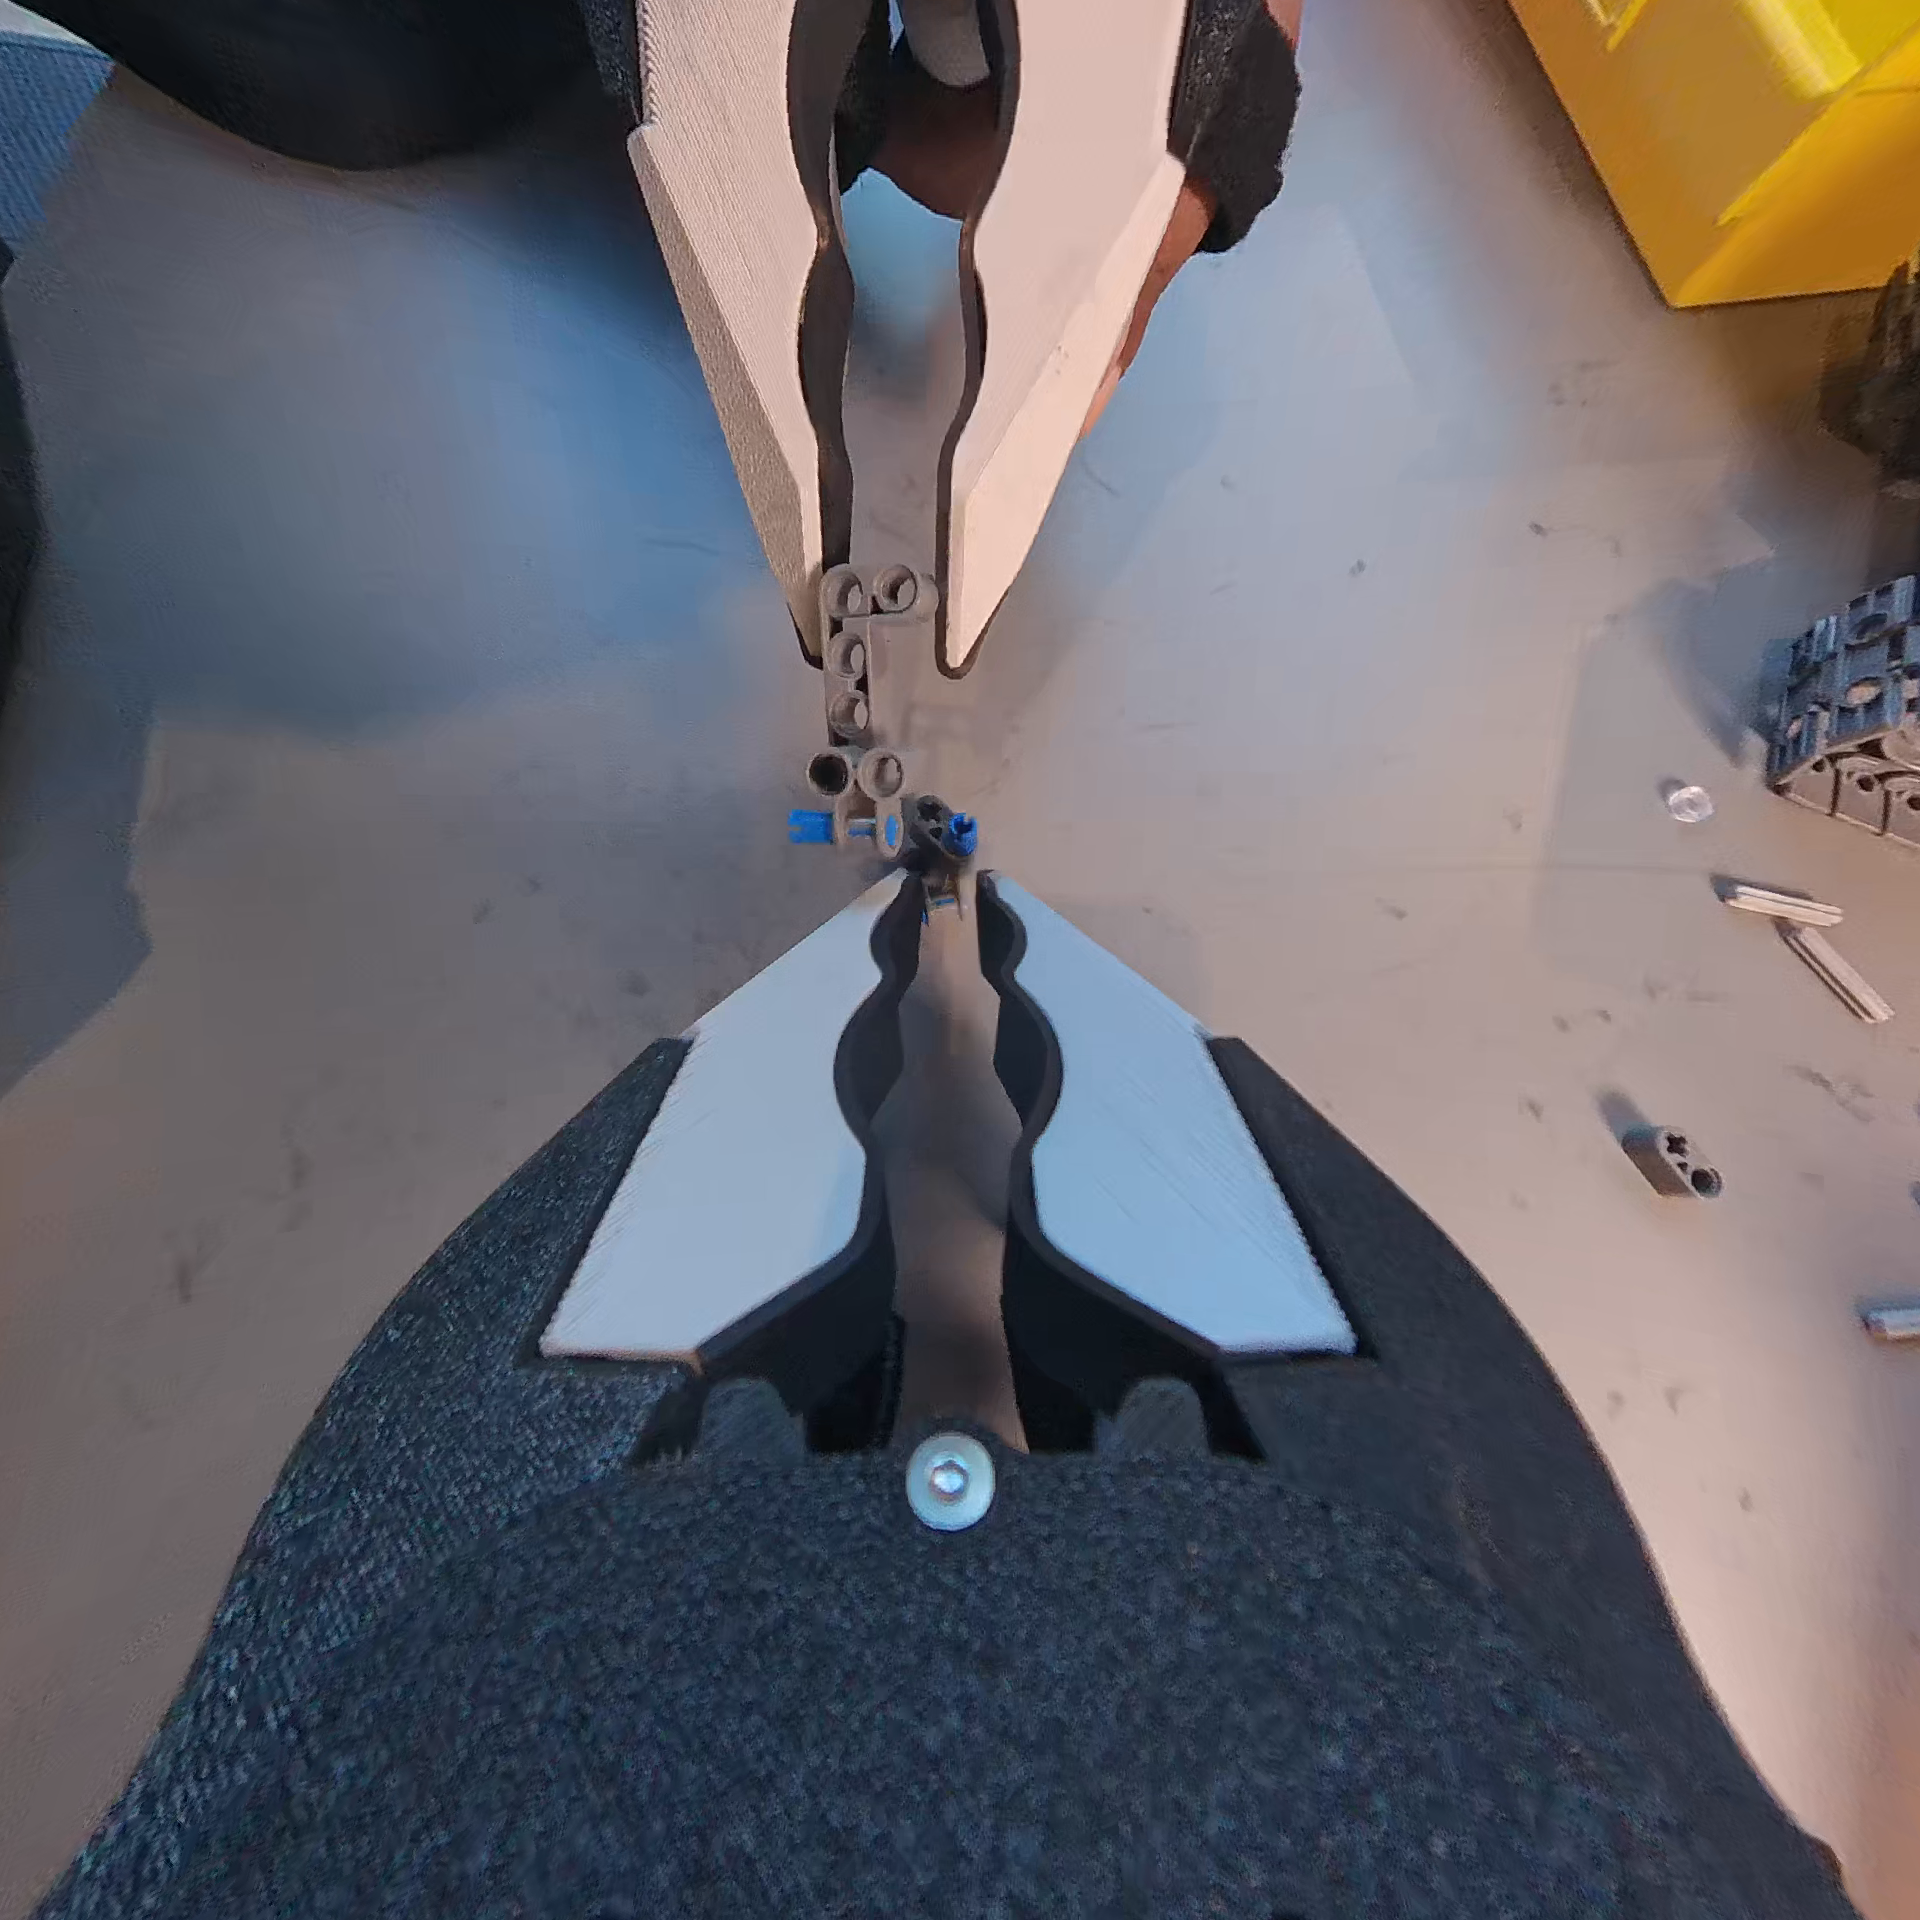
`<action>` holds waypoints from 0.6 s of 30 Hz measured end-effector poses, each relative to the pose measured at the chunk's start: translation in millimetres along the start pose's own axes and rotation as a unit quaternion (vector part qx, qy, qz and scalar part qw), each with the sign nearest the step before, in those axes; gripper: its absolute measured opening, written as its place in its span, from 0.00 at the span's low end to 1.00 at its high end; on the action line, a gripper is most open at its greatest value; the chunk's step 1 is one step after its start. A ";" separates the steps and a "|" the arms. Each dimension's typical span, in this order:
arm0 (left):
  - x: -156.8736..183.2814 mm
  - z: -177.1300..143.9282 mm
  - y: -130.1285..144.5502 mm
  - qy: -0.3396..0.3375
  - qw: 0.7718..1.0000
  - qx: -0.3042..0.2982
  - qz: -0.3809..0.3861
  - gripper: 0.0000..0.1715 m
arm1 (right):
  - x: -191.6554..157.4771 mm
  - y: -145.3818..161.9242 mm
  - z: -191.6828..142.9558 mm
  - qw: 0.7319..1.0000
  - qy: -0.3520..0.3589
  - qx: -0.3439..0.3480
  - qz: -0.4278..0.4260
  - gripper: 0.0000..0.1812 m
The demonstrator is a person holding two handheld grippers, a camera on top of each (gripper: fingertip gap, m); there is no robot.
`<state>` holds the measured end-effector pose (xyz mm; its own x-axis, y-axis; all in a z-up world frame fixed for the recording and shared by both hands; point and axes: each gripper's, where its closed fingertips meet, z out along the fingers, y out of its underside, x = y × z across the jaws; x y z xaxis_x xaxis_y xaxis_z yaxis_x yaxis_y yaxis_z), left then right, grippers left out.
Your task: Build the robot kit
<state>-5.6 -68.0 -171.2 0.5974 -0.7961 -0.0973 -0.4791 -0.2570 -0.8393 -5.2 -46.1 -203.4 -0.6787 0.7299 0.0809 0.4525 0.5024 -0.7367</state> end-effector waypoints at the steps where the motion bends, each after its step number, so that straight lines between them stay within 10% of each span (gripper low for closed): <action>1: -1.1 -0.3 -0.9 -0.004 1.000 0.003 0.000 0.08 | 1.8 0.0 -2.8 1.000 0.003 0.002 0.002 0.07; 18: -23.0 -6.8 -11.0 -0.097 0.995 0.029 -0.023 0.08 | 11.2 -37.8 -45.2 0.989 0.038 0.140 -0.014 0.13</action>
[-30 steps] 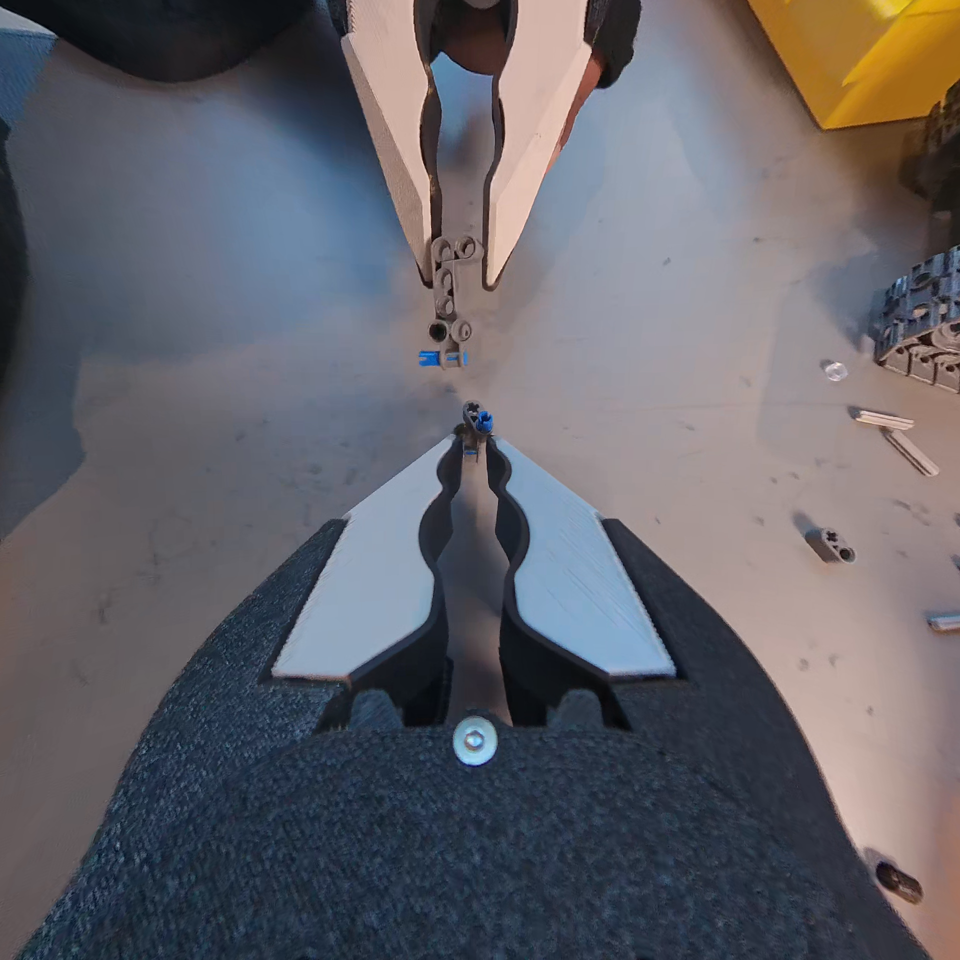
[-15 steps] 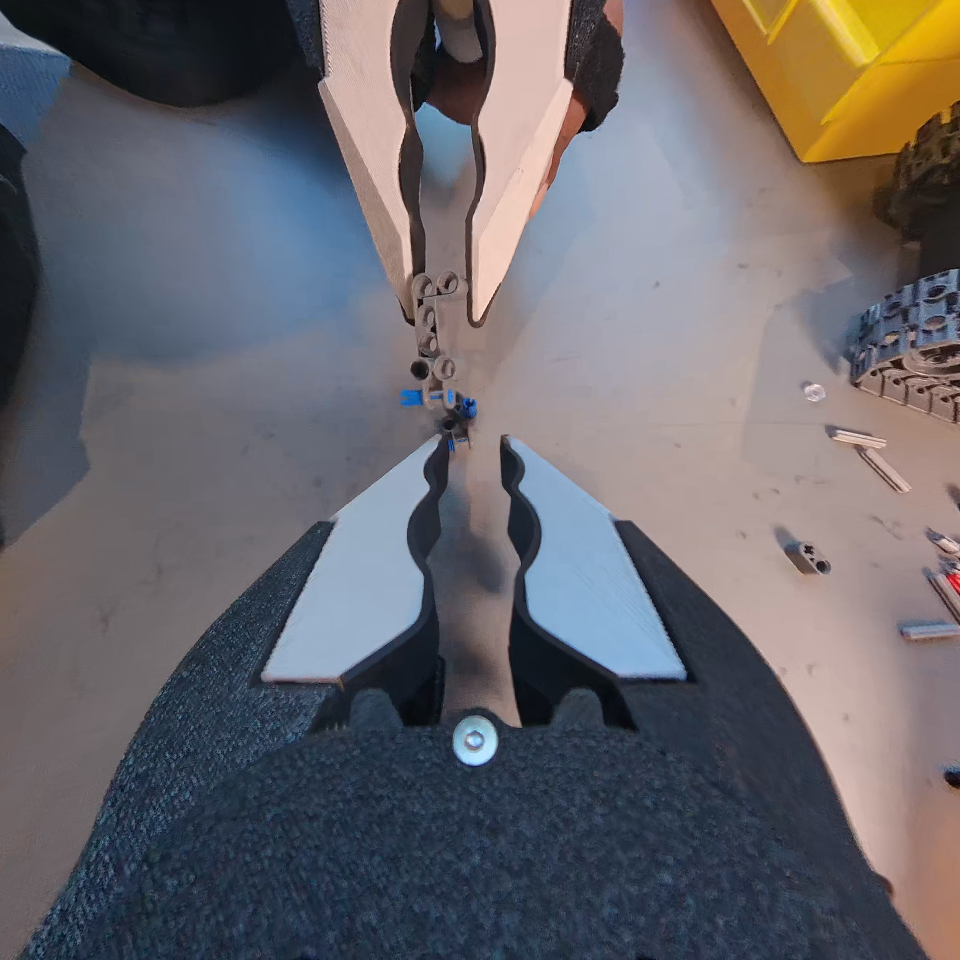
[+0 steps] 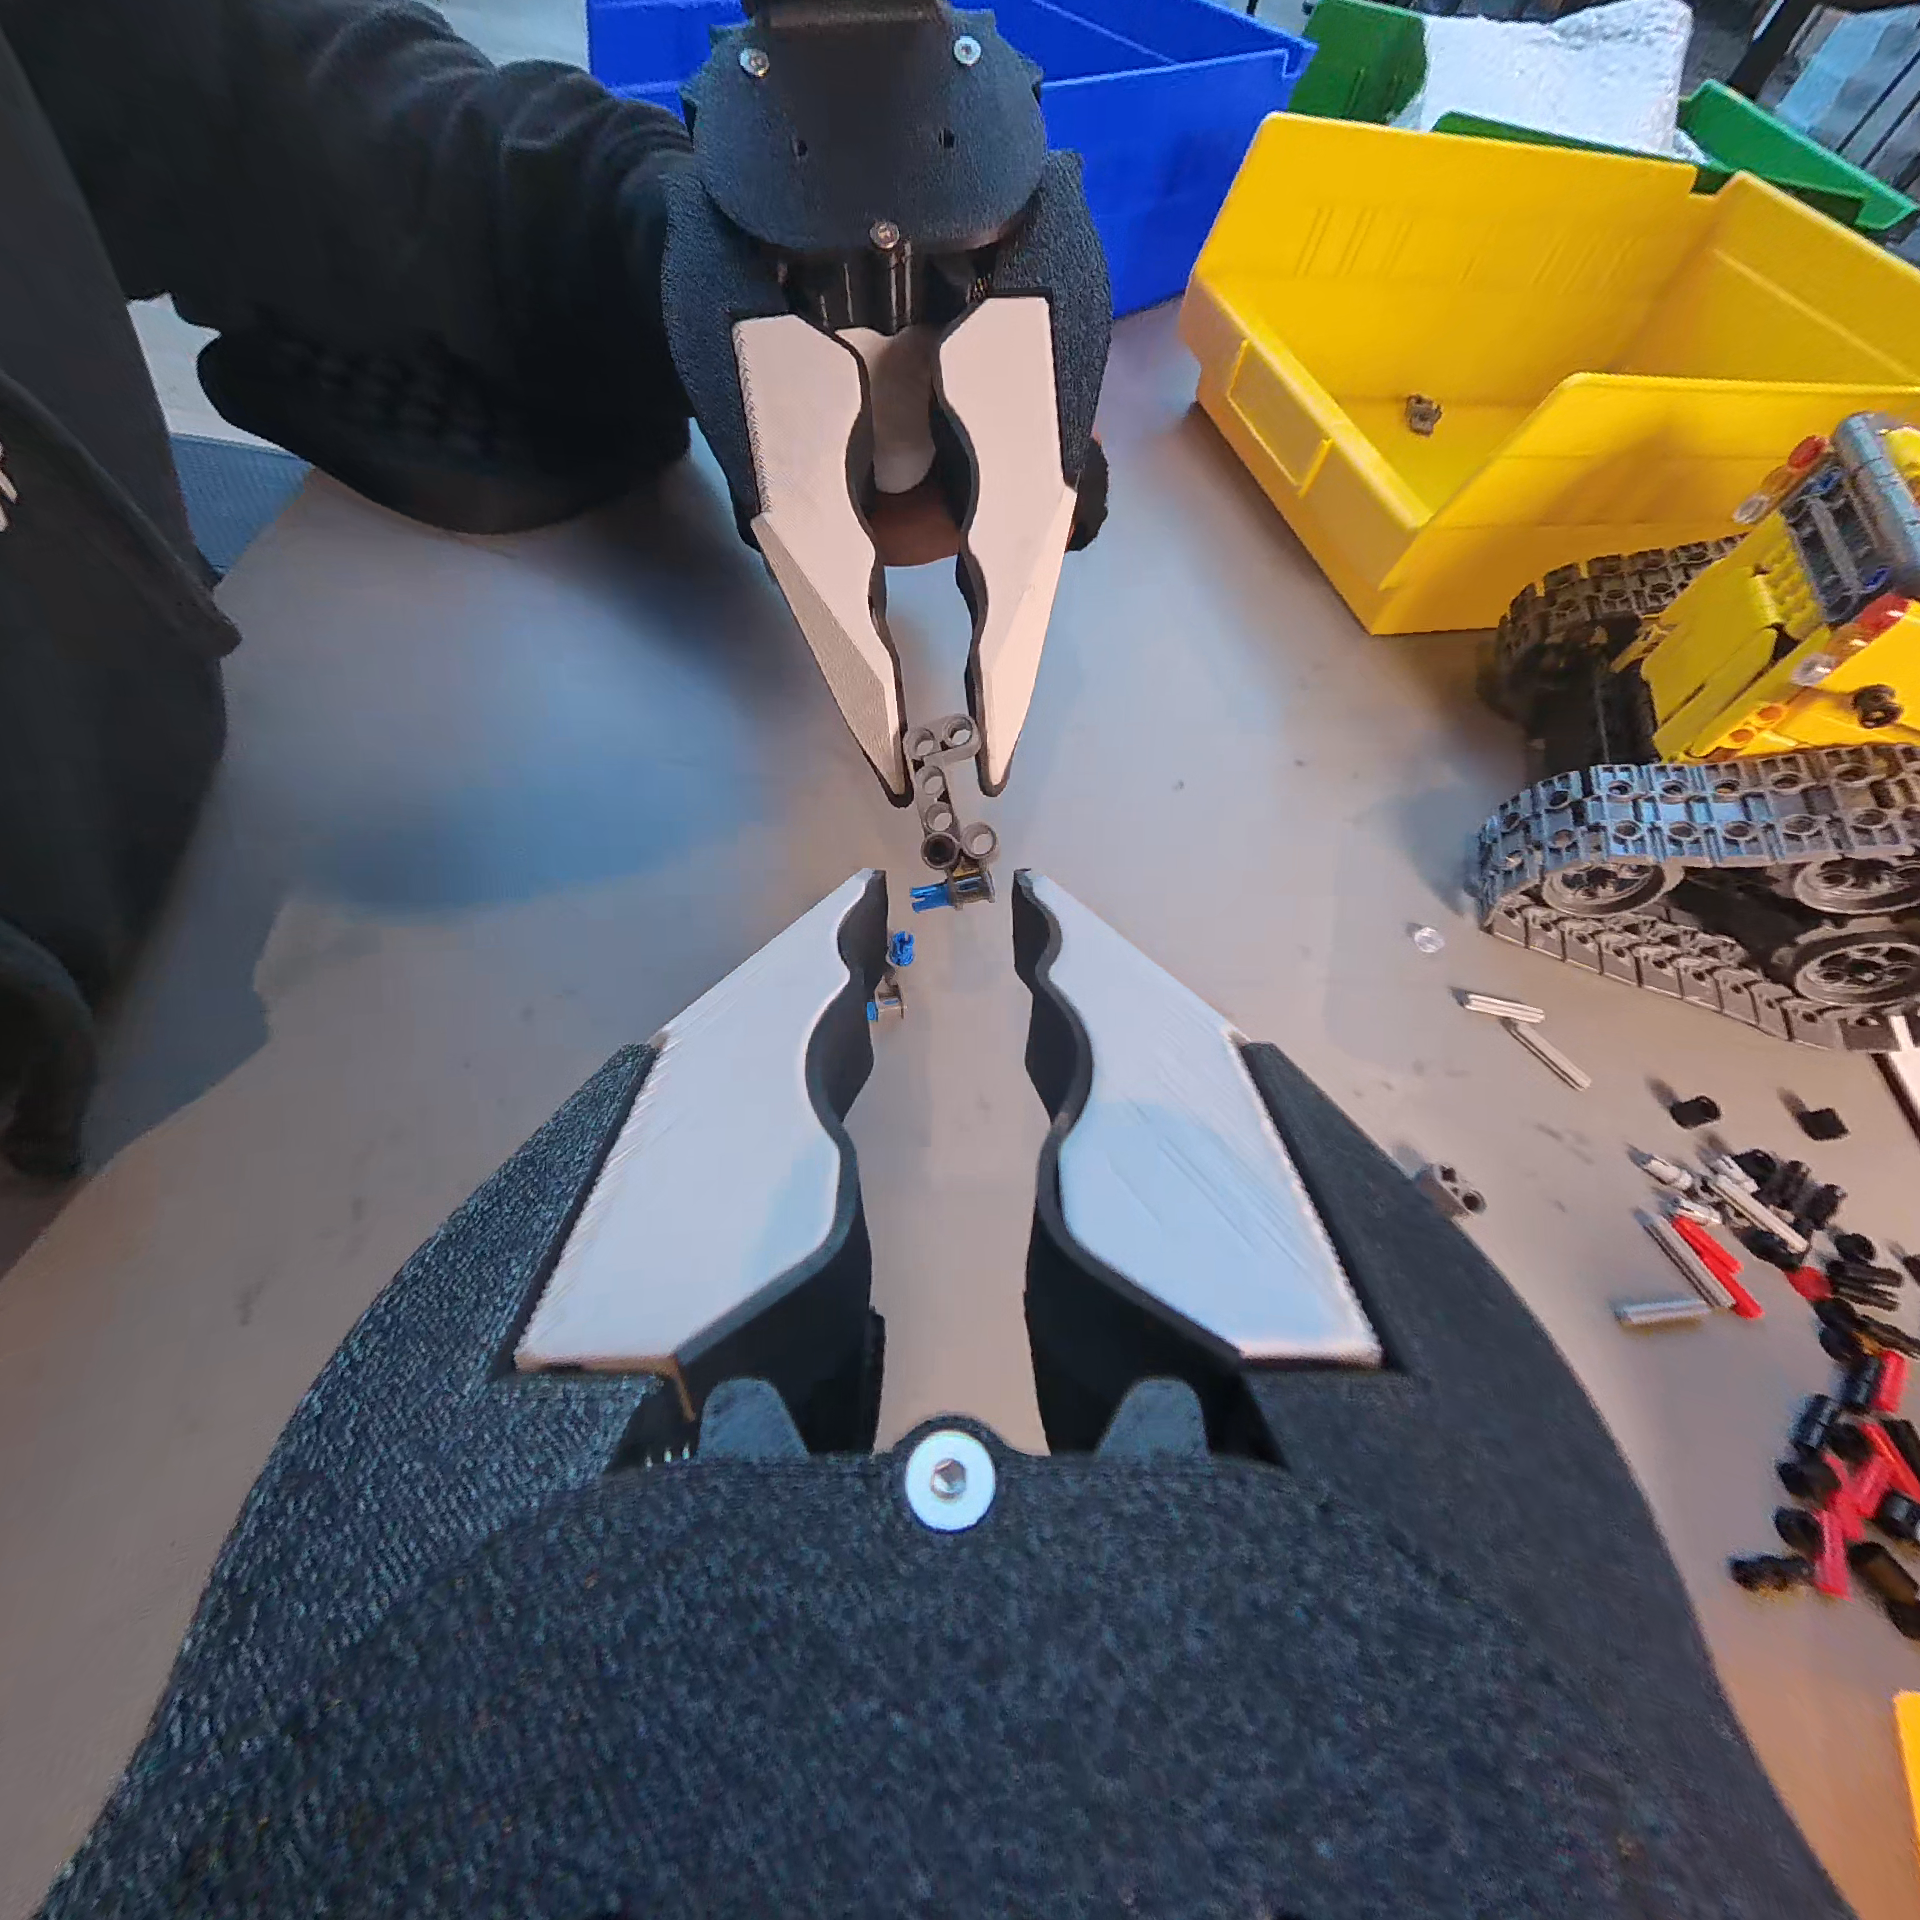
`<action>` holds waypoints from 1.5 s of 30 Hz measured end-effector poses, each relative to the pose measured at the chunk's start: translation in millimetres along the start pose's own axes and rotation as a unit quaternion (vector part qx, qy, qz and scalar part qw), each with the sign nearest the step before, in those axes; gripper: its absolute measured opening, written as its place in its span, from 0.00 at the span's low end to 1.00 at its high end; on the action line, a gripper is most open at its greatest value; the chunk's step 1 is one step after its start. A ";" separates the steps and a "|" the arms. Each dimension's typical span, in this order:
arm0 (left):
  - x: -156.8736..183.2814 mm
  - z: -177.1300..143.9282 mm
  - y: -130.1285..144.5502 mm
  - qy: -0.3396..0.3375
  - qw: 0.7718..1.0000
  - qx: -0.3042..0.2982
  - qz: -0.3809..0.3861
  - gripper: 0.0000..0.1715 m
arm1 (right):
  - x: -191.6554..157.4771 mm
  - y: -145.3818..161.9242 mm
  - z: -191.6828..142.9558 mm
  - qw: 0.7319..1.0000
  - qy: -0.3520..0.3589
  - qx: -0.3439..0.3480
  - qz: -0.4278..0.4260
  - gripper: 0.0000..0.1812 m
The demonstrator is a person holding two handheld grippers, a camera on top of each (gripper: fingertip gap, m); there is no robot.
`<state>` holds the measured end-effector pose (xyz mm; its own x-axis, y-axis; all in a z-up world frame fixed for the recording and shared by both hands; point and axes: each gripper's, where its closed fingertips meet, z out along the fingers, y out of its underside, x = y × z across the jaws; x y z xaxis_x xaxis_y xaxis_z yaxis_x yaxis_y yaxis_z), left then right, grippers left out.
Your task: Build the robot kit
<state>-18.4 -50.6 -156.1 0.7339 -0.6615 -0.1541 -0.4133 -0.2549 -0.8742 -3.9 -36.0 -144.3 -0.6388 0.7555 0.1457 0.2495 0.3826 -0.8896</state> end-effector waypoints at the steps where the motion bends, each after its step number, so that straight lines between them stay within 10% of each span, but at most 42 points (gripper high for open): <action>1: 0.5 -0.1 -0.1 -0.002 1.000 0.001 -0.001 0.08 | -1.2 0.3 1.8 1.000 -0.002 0.001 -0.001 0.13; 45: 27.1 16.1 33.2 0.063 0.995 -0.083 -0.014 0.08 | -19.2 32.6 23.6 0.994 -0.054 -0.079 0.051 0.09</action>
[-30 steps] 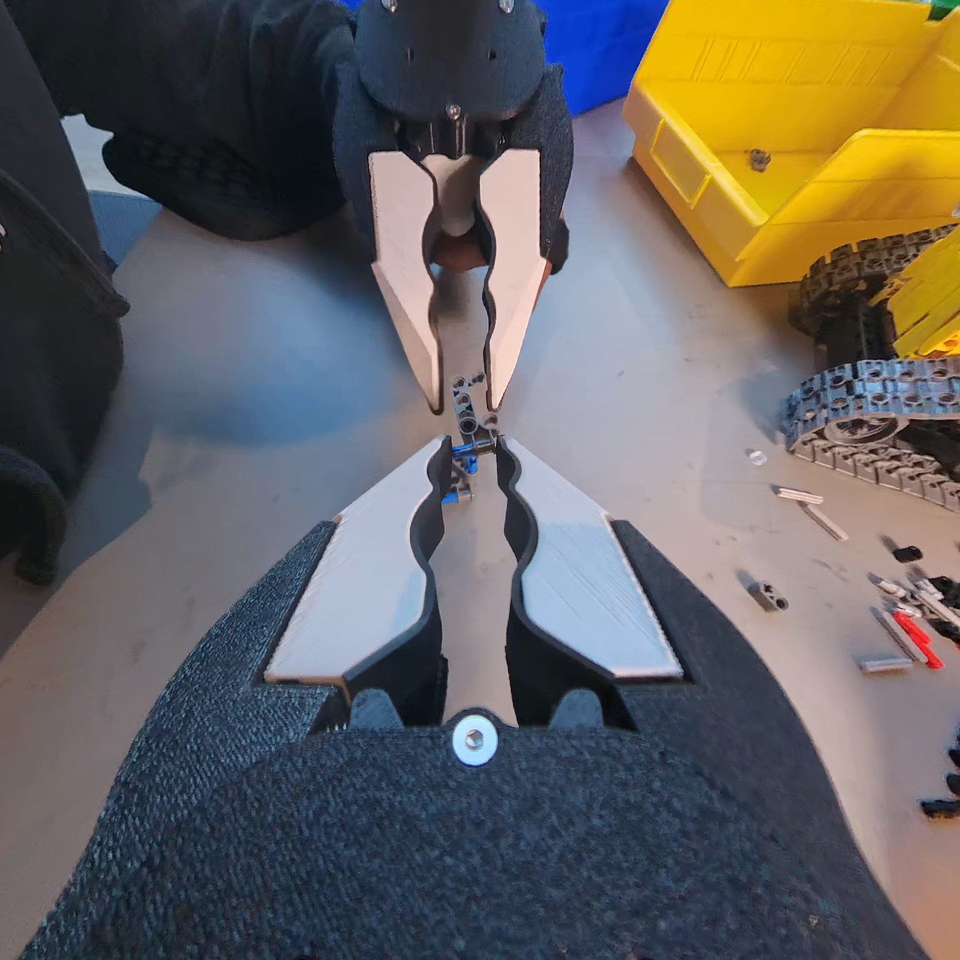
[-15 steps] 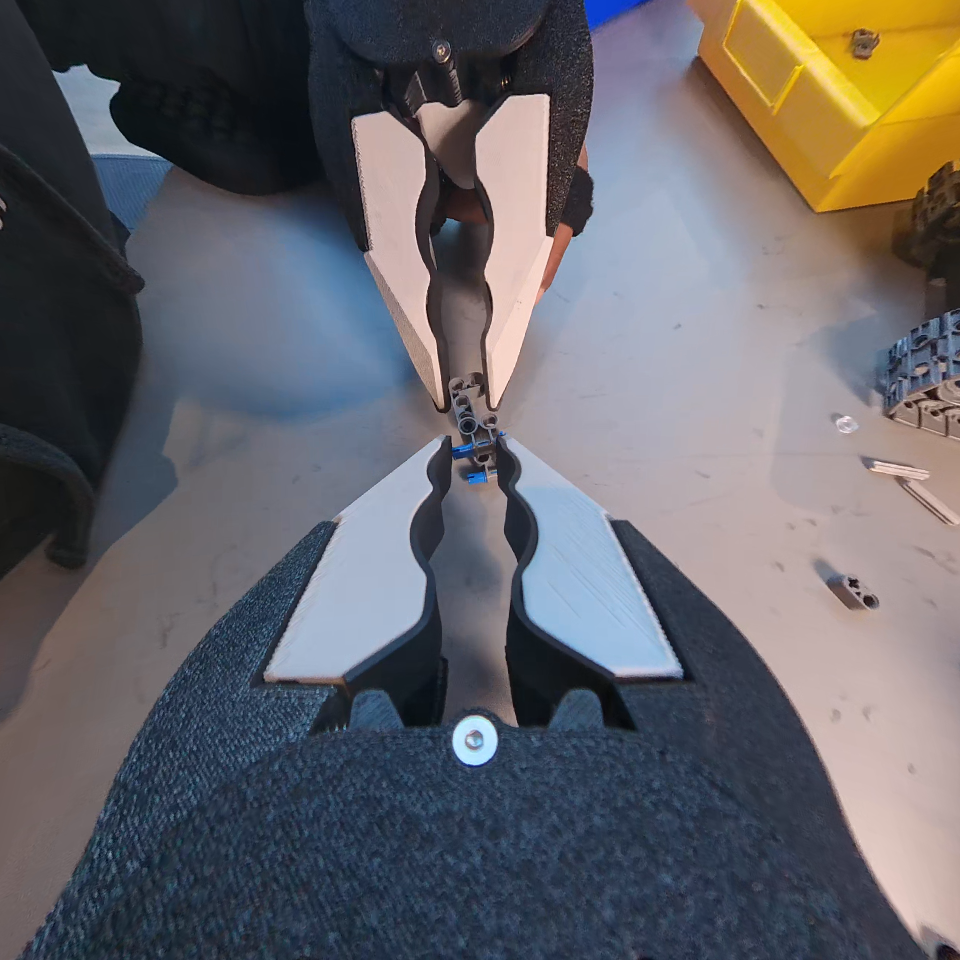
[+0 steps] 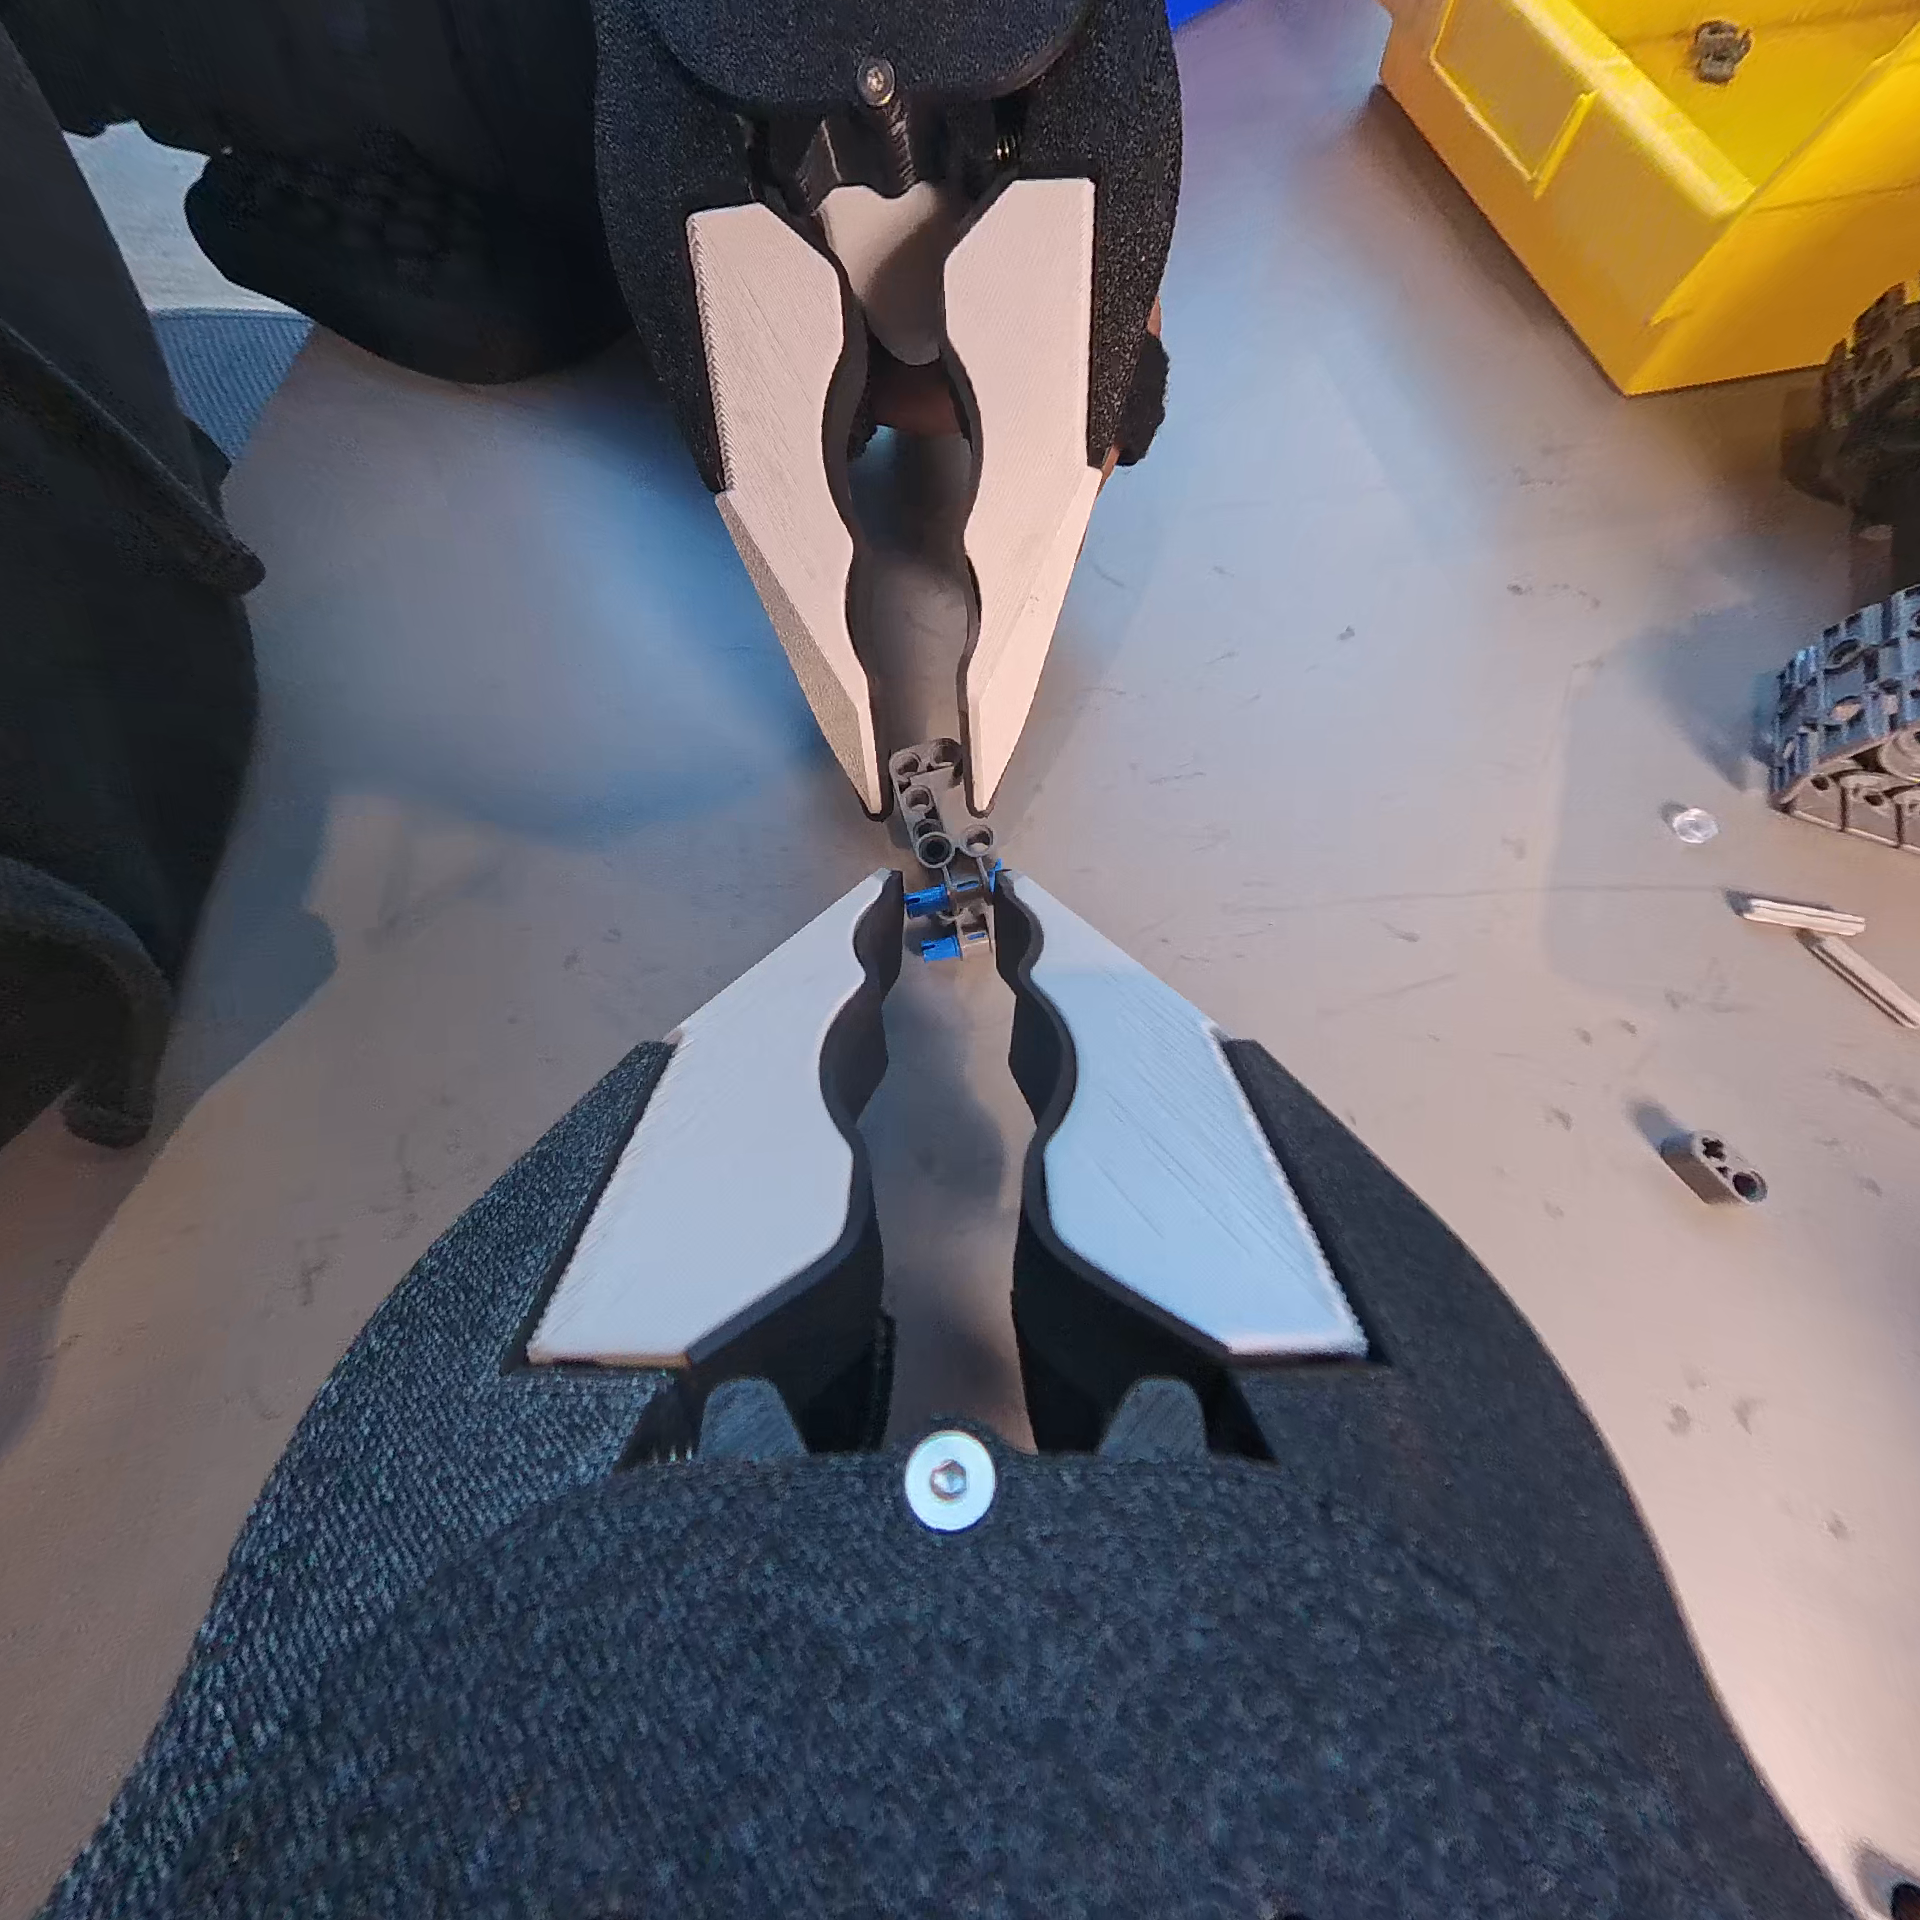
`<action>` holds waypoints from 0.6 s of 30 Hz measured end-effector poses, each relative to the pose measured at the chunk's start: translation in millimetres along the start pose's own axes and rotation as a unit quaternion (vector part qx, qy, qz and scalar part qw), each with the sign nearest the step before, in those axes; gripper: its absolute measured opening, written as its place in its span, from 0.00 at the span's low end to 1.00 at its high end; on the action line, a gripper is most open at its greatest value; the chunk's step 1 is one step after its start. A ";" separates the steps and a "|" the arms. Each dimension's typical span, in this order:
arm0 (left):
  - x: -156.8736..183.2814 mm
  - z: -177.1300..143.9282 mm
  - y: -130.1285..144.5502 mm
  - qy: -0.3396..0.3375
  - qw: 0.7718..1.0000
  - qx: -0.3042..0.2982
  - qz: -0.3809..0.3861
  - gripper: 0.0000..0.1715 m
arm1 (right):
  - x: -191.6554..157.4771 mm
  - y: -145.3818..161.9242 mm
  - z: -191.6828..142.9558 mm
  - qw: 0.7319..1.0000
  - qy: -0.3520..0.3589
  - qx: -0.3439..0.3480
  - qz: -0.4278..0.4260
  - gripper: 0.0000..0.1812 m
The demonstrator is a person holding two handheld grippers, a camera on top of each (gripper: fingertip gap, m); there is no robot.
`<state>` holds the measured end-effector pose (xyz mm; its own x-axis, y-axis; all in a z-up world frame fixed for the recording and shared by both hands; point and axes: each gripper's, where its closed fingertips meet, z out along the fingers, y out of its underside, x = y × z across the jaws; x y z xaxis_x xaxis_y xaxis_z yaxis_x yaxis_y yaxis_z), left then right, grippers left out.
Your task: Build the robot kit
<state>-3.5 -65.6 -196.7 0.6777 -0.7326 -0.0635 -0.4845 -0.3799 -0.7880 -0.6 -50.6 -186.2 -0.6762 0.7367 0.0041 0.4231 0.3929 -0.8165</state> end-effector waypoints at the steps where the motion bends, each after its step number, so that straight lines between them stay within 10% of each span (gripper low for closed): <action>1: 0.1 0.5 0.7 0.001 1.000 -0.002 -0.001 0.08 | -0.1 0.5 0.4 1.000 -0.001 -0.001 0.001 0.09; 18: 0.6 2.0 3.7 0.008 1.000 -0.008 -0.012 0.08 | 0.0 0.5 2.7 1.000 -0.002 -0.002 0.017 0.10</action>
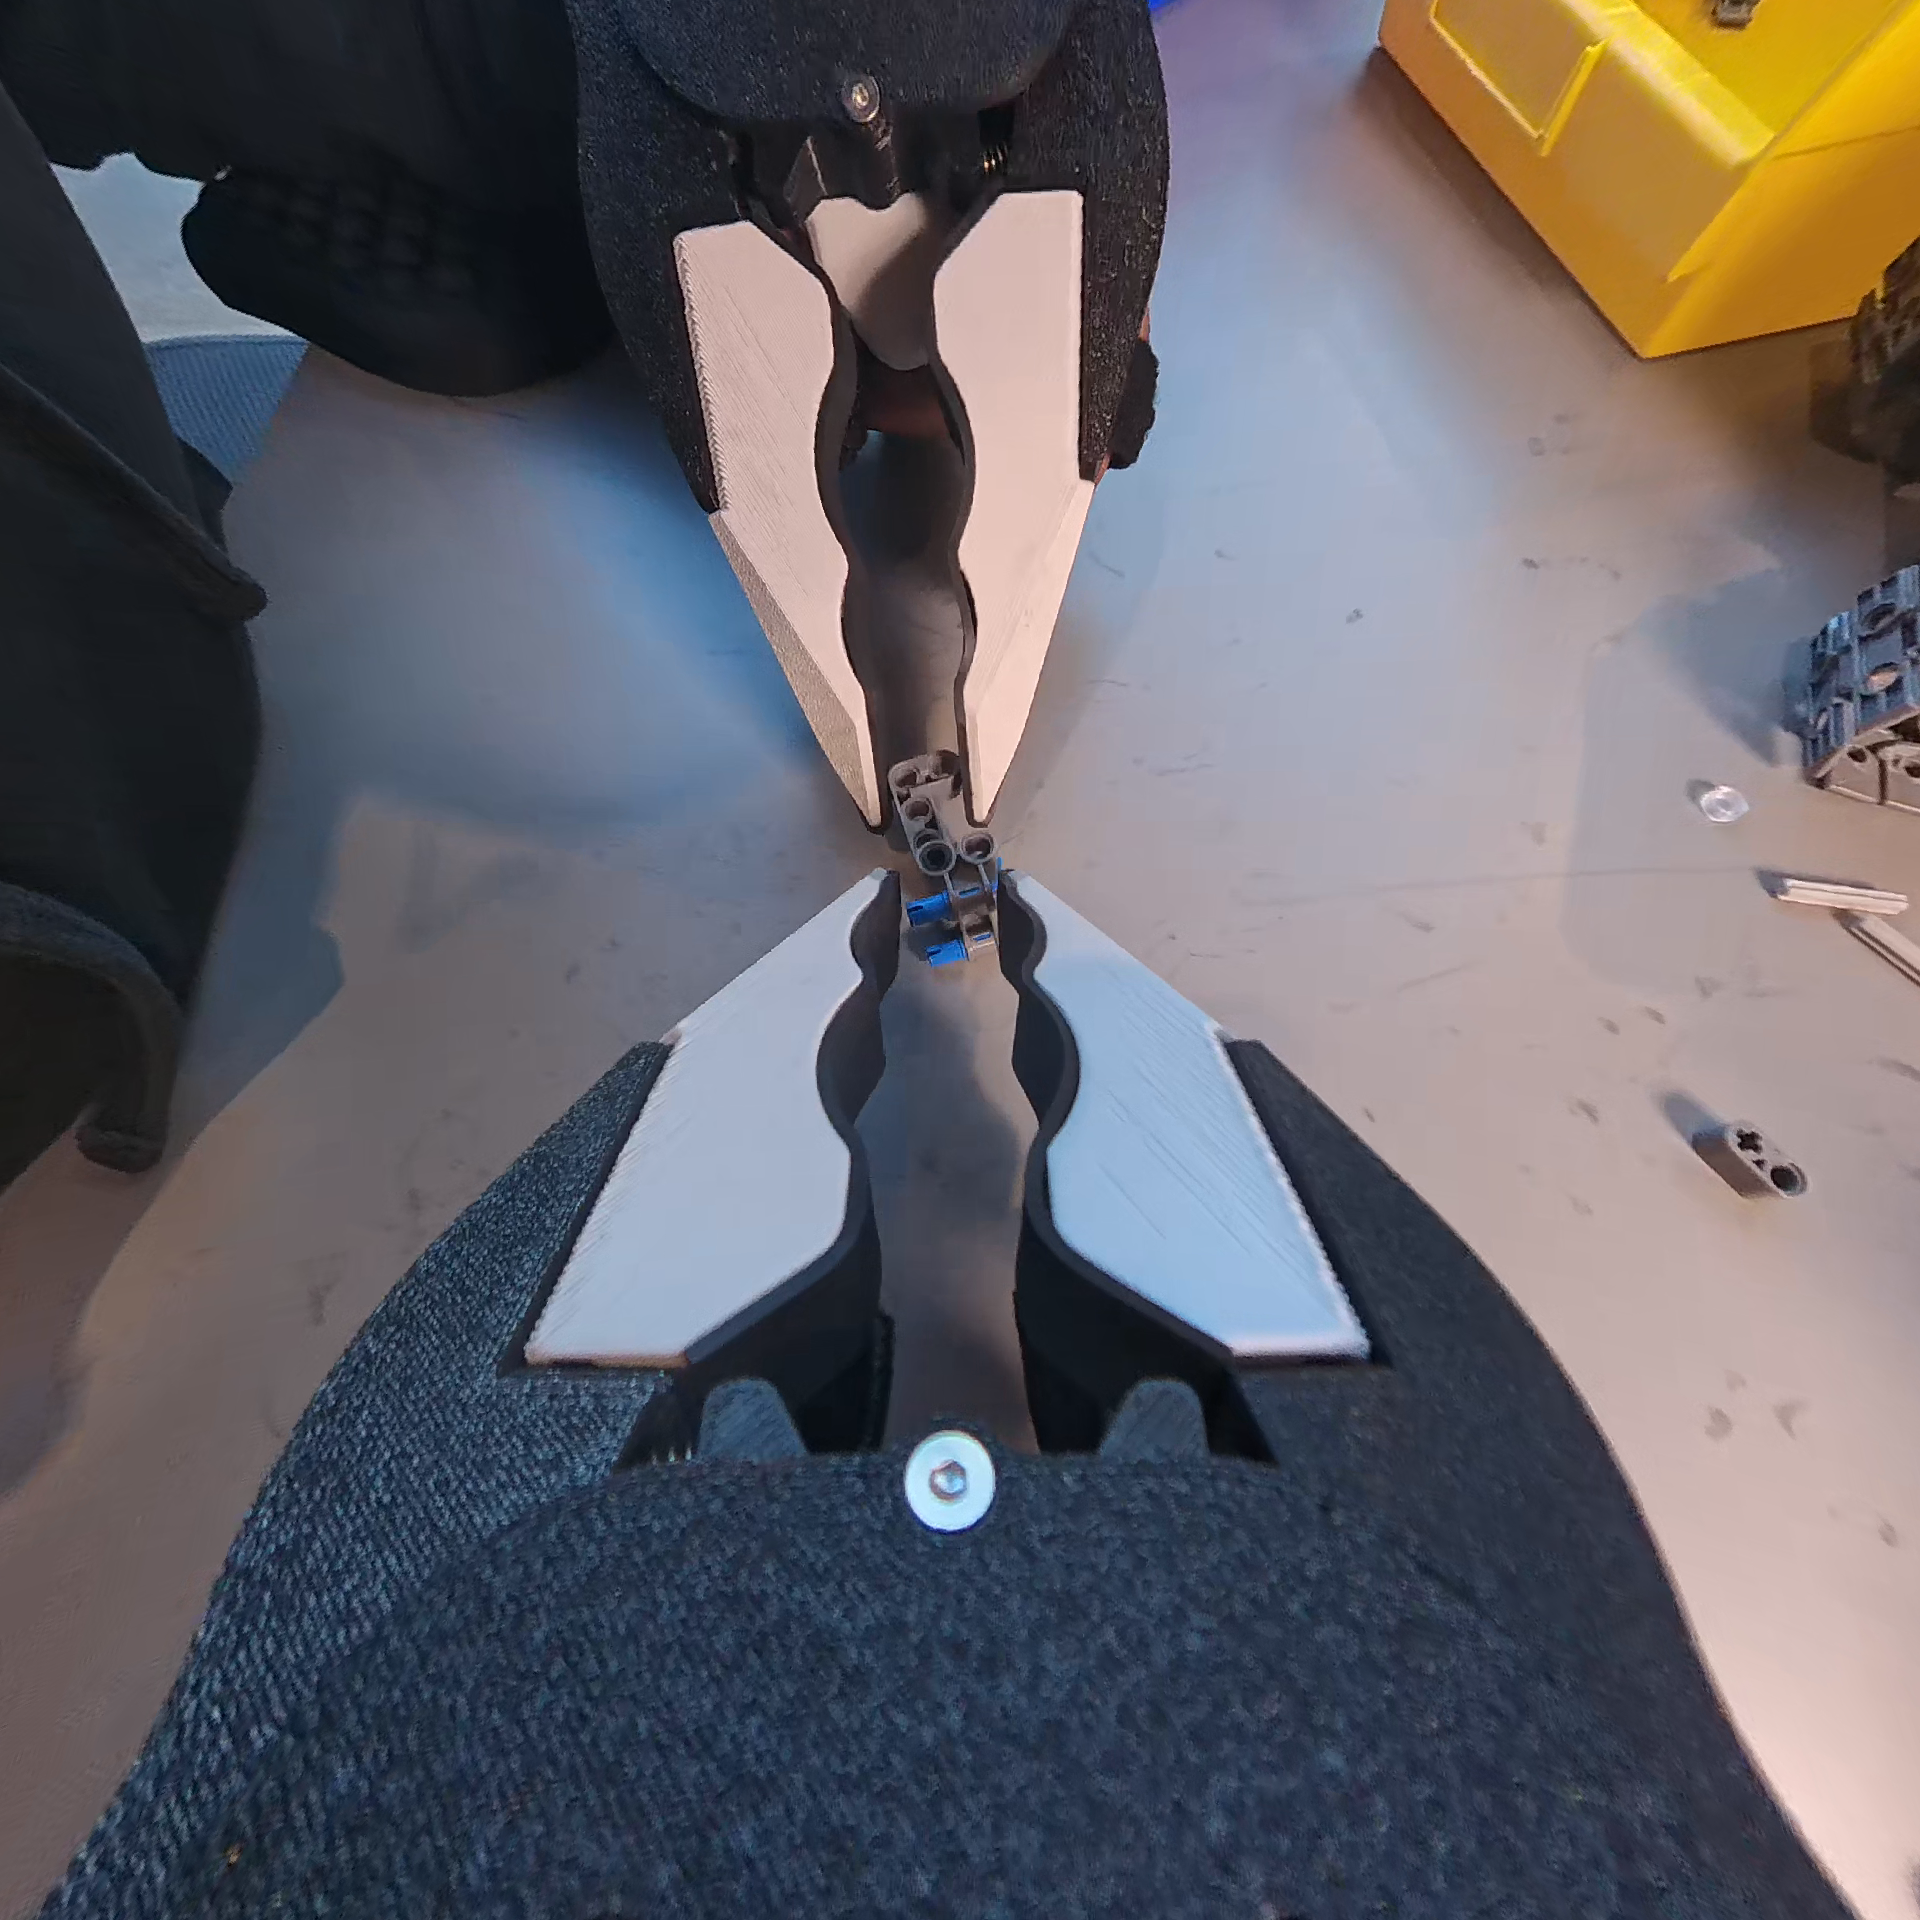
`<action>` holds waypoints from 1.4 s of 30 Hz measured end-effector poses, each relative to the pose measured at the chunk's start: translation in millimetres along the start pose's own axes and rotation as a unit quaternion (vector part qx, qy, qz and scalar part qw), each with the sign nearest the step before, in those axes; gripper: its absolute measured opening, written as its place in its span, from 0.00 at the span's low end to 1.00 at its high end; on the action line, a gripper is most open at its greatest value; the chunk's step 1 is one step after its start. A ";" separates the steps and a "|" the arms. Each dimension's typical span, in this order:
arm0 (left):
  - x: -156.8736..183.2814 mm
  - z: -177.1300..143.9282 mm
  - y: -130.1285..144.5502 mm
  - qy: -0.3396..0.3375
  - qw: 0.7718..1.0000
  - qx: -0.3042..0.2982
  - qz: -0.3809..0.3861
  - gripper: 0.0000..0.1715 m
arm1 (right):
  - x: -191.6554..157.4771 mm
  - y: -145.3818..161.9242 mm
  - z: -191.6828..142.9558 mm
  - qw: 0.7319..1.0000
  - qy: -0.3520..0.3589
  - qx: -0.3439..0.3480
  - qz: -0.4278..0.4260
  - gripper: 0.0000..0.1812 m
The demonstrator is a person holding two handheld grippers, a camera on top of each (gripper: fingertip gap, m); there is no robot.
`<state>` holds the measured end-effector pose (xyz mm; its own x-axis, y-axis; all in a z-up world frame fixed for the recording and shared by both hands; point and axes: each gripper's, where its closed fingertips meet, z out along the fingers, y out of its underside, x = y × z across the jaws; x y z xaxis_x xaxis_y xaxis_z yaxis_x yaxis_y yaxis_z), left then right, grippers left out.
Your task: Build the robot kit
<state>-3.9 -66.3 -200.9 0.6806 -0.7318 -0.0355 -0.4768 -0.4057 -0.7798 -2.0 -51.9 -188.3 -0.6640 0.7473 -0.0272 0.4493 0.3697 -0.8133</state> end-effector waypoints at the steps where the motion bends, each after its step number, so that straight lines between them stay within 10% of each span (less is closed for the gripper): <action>1: 0.1 -0.1 0.0 0.001 1.000 0.000 0.000 0.08 | 0.0 -1.2 -0.2 1.000 0.001 0.002 -0.001 0.10; 42: -2.6 19.8 -0.3 -0.022 0.999 -0.031 -0.010 0.15 | 2.1 -4.6 4.5 0.999 -0.015 -0.003 0.030 0.08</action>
<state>5.6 -53.4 -213.0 0.7142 -0.6982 -0.0491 -0.4950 -0.4542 -0.7408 -8.2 -54.5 -187.2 -0.6532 0.7513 -0.0940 0.4930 0.3278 -0.8059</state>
